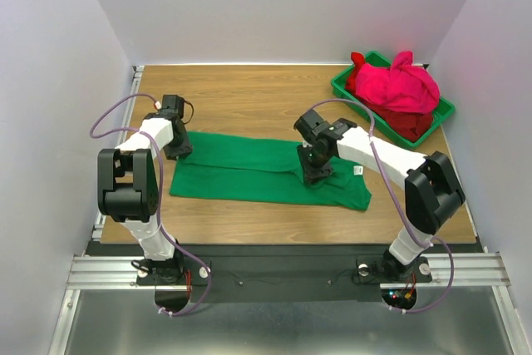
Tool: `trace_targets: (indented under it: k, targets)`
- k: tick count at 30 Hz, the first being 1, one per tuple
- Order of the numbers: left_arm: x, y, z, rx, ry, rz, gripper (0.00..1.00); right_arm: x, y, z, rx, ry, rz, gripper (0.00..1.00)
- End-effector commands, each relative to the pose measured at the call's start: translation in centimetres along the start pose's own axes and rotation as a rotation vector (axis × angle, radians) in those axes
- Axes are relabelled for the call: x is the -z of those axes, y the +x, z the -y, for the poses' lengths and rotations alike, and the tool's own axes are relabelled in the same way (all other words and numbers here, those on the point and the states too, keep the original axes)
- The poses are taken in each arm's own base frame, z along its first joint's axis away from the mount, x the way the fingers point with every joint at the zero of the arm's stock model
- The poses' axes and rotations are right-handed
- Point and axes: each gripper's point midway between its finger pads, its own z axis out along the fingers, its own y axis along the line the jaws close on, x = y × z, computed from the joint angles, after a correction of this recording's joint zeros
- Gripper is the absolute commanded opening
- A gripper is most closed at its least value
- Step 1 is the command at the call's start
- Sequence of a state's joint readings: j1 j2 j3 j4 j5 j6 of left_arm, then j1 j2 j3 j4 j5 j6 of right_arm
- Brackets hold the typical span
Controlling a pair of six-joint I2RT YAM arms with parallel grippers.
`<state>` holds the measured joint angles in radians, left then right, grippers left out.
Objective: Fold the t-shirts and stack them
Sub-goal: Fold the tshirt
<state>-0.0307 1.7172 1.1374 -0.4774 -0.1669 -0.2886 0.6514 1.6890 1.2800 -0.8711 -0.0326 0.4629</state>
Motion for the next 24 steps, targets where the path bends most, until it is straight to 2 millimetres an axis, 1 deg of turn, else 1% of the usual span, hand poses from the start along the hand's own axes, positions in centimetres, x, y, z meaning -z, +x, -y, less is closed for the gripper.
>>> trace_targets:
  k: [1, 2, 3, 4, 5, 6, 7, 9, 10, 12, 13, 14, 15, 16, 19, 20, 22, 23, 24]
  targets:
    - [1.4, -1.9, -0.5, 0.007, -0.022, 0.043, 0.51, 1.4, 2.4, -2.3, 0.125, -0.101, -0.071, 0.38]
    - [1.5, -2.2, -0.5, 0.010, -0.024, 0.049, 0.55, 1.7, 2.3, -2.4, 0.128, -0.109, -0.062, 0.40]
    - [1.7, -2.5, -0.5, 0.011, -0.028, 0.053, 0.58, 2.5, 1.9, -2.7, 0.132, -0.122, -0.036, 0.42]
    - [2.2, -3.4, -0.4, 0.016, -0.025, 0.076, 0.63, 2.9, 1.4, -2.5, 0.124, -0.107, -0.010, 0.47]
    - [2.4, -3.8, -0.4, 0.018, -0.028, 0.085, 0.65, 3.2, 1.0, -2.4, 0.118, -0.098, 0.012, 0.50]
    - [2.6, -4.2, -0.4, 0.020, -0.032, 0.096, 0.66, 3.4, 0.4, -2.2, 0.109, -0.080, 0.037, 0.53]
    - [2.9, -5.1, -0.2, 0.028, -0.025, 0.119, 0.69, 3.8, -0.7, -1.7, 0.072, -0.033, 0.085, 0.57]
    - [3.2, -6.0, 0.5, 0.026, -0.007, 0.135, 0.72, 3.7, -1.8, -0.8, 0.034, 0.032, 0.125, 0.60]
    - [3.4, -6.7, 1.5, 0.017, 0.009, 0.147, 0.73, 3.3, -2.5, -0.4, 0.004, 0.072, 0.143, 0.60]
    - [3.5, -7.2, 3.0, -0.003, 0.042, 0.153, 0.73, 2.8, -3.1, 0.2, -0.026, 0.111, 0.155, 0.60]
    - [3.6, -7.4, 4.7, -0.030, 0.064, 0.157, 0.73, 2.5, -3.8, 0.5, -0.049, 0.133, 0.177, 0.60]
    - [3.6, -7.4, 5.6, -0.045, 0.078, 0.161, 0.74, 2.3, -4.2, 0.6, -0.059, 0.143, 0.185, 0.60]
    - [3.7, -7.4, 6.6, -0.062, 0.098, 0.160, 0.74, 1.8, -4.5, 1.0, -0.071, 0.162, 0.191, 0.60]
    - [3.8, -7.3, 8.2, -0.093, 0.121, 0.164, 0.74, 1.5, -5.1, 1.3, -0.087, 0.181, 0.209, 0.60]
    - [3.7, -7.0, 10.6, -0.121, 0.174, 0.159, 0.74, 1.1, -6.2, 2.7, -0.145, 0.208, 0.233, 0.59]
    - [3.8, -6.6, 11.7, -0.137, 0.206, 0.150, 0.74, 1.0, -6.6, 3.5, -0.169, 0.218, 0.237, 0.59]
    - [3.5, -6.4, 12.8, -0.149, 0.239, 0.146, 0.74, 0.6, -6.5, 4.6, -0.190, 0.240, 0.233, 0.59]
    - [3.5, -6.1, 13.1, -0.157, 0.251, 0.139, 0.74, 0.5, -6.6, 5.5, -0.210, 0.251, 0.232, 0.59]
    - [3.5, -5.7, 13.8, -0.167, 0.279, 0.128, 0.74, 0.4, -6.5, 5.9, -0.217, 0.256, 0.230, 0.59]
